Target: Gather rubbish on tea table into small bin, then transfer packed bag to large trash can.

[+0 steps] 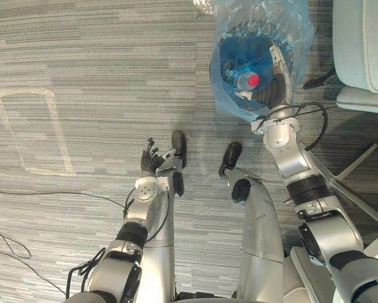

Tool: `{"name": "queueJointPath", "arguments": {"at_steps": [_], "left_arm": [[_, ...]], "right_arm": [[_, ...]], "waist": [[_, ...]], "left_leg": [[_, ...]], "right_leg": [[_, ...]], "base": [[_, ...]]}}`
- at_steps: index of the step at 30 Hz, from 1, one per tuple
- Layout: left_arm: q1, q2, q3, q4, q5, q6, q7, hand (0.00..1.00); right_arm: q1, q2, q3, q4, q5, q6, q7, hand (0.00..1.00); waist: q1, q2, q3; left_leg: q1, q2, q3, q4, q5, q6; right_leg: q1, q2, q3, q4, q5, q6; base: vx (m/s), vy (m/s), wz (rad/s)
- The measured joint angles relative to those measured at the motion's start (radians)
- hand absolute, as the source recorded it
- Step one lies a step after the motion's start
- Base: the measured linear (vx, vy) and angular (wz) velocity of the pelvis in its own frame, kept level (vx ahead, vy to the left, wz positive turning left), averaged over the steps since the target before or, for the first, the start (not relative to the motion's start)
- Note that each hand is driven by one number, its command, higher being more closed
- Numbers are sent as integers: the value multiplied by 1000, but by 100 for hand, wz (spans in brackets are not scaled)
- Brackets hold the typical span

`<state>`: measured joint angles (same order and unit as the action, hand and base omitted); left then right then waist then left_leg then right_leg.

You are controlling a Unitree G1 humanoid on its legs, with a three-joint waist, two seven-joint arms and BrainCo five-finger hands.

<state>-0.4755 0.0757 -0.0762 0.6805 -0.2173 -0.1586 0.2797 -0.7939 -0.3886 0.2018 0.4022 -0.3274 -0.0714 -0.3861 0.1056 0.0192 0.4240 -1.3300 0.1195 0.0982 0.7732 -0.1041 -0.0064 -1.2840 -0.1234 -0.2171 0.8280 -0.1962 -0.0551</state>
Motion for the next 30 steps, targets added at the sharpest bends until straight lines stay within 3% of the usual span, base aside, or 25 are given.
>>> {"name": "queueJointPath", "arguments": {"at_steps": [10, 13, 29, 30], "left_arm": [[23, -3, 0, 39, 2, 12, -4, 0], [23, -8, 0, 53, 1, 12, -4, 0], [25, -23, -2, 66, -23, -4, -3, 0], [25, -24, -2, 62, -26, -6, -3, 0]], "right_arm": [[94, 38, 101, 16, -143, -1, 83, 0], [96, 67, 137, 64, -178, -2, 102, 0], [-27, 114, 191, 381, -224, 12, 129, 0], [-42, 115, 190, 400, -224, 13, 129, 100]], "waist": [[-18, -7, -4], [-18, -23, -13], [-5, -29, -16], [-1, -29, -16]], "left_leg": [[72, 17, 20, -80, 20, 1], [86, 19, 27, -98, 21, 1], [101, -9, 22, -171, 42, 1], [96, -10, 20, -172, 43, 1]], "right_leg": [[68, 26, 5, -102, 40, 18], [83, 31, 9, -129, 52, 19], [91, 12, -4, -159, 54, 18], [87, 11, -7, -157, 53, 18]], "base": [[-22, -3, -9], [4, 1, -6], [-1, -4, 5], [-6, -9, 8]]}}
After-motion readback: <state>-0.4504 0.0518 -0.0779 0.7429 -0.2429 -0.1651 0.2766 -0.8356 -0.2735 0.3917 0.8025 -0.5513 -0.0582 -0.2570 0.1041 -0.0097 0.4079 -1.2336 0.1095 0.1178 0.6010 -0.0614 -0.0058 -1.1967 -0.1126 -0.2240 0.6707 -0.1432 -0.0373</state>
